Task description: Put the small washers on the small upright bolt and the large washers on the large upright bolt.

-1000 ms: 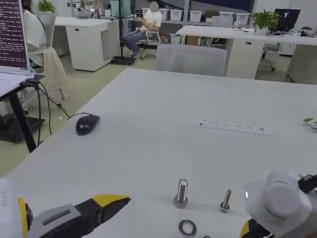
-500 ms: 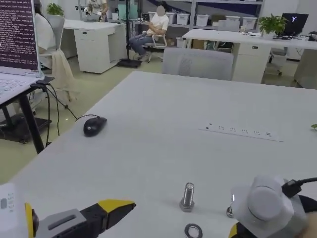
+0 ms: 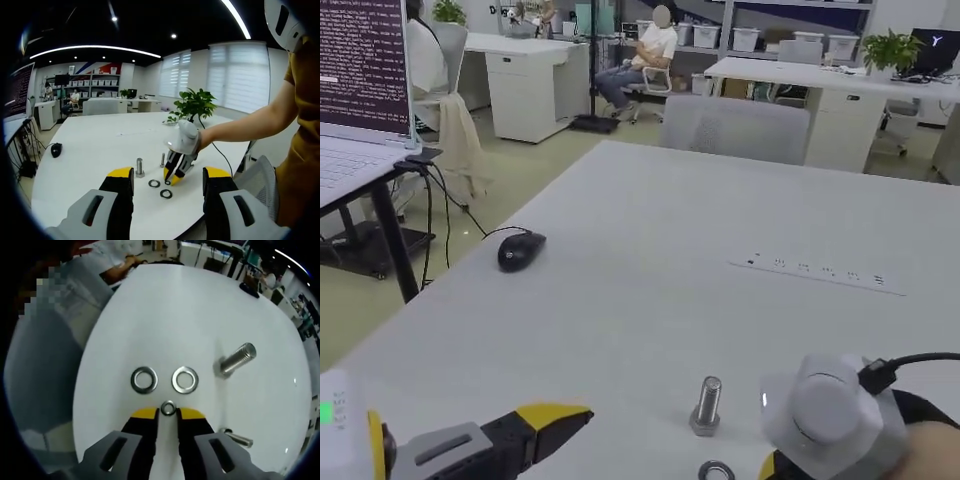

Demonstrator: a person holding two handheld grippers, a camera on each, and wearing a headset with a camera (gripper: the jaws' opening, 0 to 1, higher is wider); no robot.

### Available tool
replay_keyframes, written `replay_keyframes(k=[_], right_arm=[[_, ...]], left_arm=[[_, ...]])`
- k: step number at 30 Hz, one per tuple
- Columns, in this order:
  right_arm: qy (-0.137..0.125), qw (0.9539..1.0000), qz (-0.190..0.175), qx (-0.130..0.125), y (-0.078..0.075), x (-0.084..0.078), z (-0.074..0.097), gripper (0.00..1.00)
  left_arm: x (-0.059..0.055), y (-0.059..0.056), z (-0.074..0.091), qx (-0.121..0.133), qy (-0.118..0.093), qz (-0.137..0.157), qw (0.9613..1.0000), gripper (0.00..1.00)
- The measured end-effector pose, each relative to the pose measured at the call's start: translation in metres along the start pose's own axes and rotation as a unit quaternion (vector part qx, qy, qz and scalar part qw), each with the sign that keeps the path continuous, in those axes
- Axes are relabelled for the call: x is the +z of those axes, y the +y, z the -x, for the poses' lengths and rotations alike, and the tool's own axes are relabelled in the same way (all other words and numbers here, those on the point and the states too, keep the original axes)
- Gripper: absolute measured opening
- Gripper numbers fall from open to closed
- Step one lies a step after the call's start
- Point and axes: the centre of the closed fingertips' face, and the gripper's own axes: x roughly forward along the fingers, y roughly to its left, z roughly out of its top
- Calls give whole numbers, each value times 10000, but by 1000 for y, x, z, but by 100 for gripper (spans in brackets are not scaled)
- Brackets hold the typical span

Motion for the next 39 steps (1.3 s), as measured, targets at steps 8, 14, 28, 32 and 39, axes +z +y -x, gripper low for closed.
replay_keyframes(k=[8,14,28,32,39], right_arm=[[23,9999,135,62,1,0,0,16],[36,9998,162,74,0,-1,0,15],[-103,9999,-135,19,-1,-6,4,12],[-57,9997,-240,-5,-2,-16,9,12],[-107,9988,-440,-192,-10,-29,26,12]], left_arm=[[-1,0,-2,-2,29,0,10000,54],[0,1,-2,31,18,14,10000,54],[1,0,-5,5,30,-19,10000,54],[0,0,-8,-14,58,-30,10000,54],[-1,-2,-10,-76,82,-32,9999,54]])
